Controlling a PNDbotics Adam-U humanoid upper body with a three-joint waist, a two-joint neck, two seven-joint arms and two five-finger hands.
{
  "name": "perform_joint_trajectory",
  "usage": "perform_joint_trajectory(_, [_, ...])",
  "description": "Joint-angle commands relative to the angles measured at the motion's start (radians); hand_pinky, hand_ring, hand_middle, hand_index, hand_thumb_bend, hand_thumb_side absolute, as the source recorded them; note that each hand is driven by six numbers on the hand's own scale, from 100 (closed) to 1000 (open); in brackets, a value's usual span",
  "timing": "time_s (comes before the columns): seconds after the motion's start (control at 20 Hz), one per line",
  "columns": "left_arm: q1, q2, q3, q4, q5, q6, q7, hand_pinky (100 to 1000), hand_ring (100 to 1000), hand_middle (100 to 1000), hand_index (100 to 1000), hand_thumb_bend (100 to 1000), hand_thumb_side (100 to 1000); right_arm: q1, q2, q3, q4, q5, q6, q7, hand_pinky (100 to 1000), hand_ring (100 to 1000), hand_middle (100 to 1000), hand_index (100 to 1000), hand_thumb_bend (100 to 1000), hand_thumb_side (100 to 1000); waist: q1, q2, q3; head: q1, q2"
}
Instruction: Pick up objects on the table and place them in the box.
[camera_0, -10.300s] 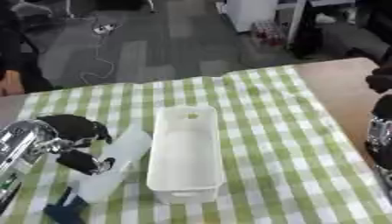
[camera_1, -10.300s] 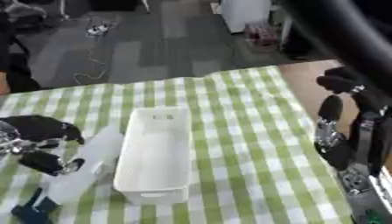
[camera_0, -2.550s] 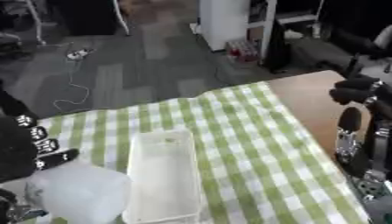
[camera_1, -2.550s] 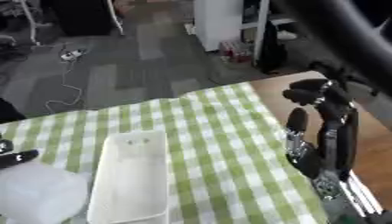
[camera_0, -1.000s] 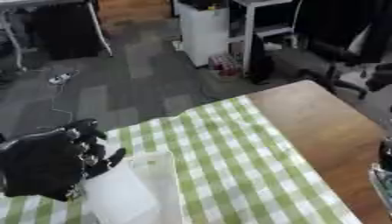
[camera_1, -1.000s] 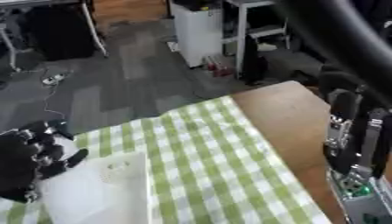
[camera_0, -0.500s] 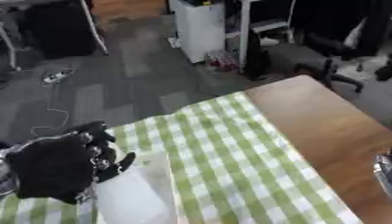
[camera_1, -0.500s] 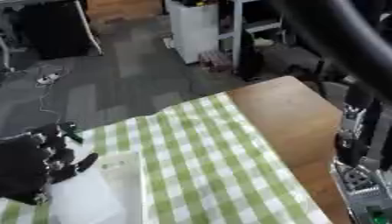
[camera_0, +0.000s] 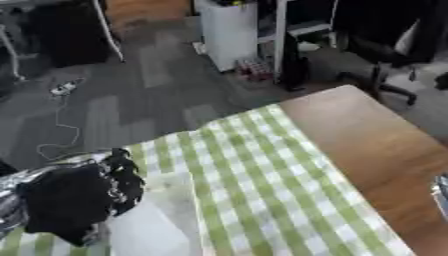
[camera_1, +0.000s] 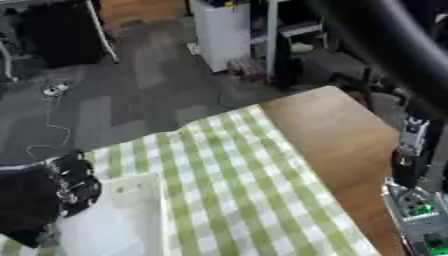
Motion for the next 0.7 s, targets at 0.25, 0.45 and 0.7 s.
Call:
perform_joint_trajectory(0.25, [-0.004, 0.005, 0.010, 0.029, -0.057, -0.194, 0.176, 791, 858, 726, 783, 140, 1000, -0.018, -0.033, -0.012, -0.013, -0.014, -0.043, -0.028, 348, 433, 562, 624, 100, 917, -0.003, -0.010, -0.004, 0.002, 0.001])
perform_joint_trajectory(0.45, [-0.007, 0.000, 0.008, 0.037, -0.079, -0.178, 0.176, 921, 965, 803, 849, 146, 1000, -0.024, -0.034, -0.015, -0.013, -0.022, -0.046, -0.027, 349, 434, 562, 624, 100, 930, 0.000, -0.010, -0.008, 0.002, 0.000])
perform_joint_trajectory(0.7, [-0.015, -0.013, 0.010, 0.071, -0.127, -0.154, 0.172, 1000, 1000, 953, 974, 450, 1000, -0.034, -0.038, -0.020, -0.013, -0.036, -0.052, -0.023, 352, 436, 562, 623, 100, 931, 0.006, -0.011, -0.019, 0.001, -0.002])
